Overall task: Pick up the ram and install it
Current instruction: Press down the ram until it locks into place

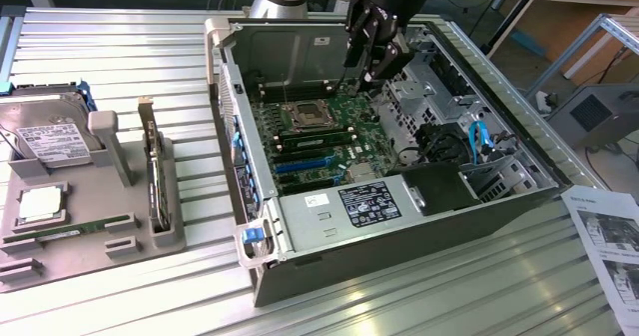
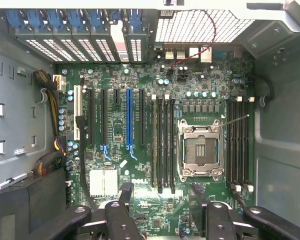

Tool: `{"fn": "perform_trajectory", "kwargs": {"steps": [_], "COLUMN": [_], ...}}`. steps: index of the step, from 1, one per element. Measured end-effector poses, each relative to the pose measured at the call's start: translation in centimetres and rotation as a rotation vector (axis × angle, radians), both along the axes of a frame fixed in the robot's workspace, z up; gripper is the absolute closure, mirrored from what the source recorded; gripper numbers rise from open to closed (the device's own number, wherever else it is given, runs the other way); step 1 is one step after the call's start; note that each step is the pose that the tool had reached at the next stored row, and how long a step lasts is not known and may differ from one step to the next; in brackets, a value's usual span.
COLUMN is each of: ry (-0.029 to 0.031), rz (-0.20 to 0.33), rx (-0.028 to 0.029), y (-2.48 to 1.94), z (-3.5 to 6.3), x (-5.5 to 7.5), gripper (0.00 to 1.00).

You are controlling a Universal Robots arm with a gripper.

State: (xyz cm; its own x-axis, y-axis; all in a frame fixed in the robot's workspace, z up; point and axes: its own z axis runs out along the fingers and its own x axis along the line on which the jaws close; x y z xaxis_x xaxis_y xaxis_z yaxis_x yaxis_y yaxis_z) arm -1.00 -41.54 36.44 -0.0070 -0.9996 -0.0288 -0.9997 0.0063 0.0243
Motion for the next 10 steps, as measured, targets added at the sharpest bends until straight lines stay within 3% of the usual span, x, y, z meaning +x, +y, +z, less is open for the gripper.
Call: {"fn": "perform_trajectory", "kwargs": {"steps": [6,8,9,10], "ry": [0.0,0.0,0.0,0.0], "rz": [0.0,0.0,0.0,0.0], "rx": [0.0,0.0,0.0,0.0], "y": [0.0,0.0,0.0,0.0], "z": [0.0,0.0,0.0,0.0], "x": [0.0,0.0,0.0,0.0], "gripper": [0.45,0.58,0.58,0.64]}}
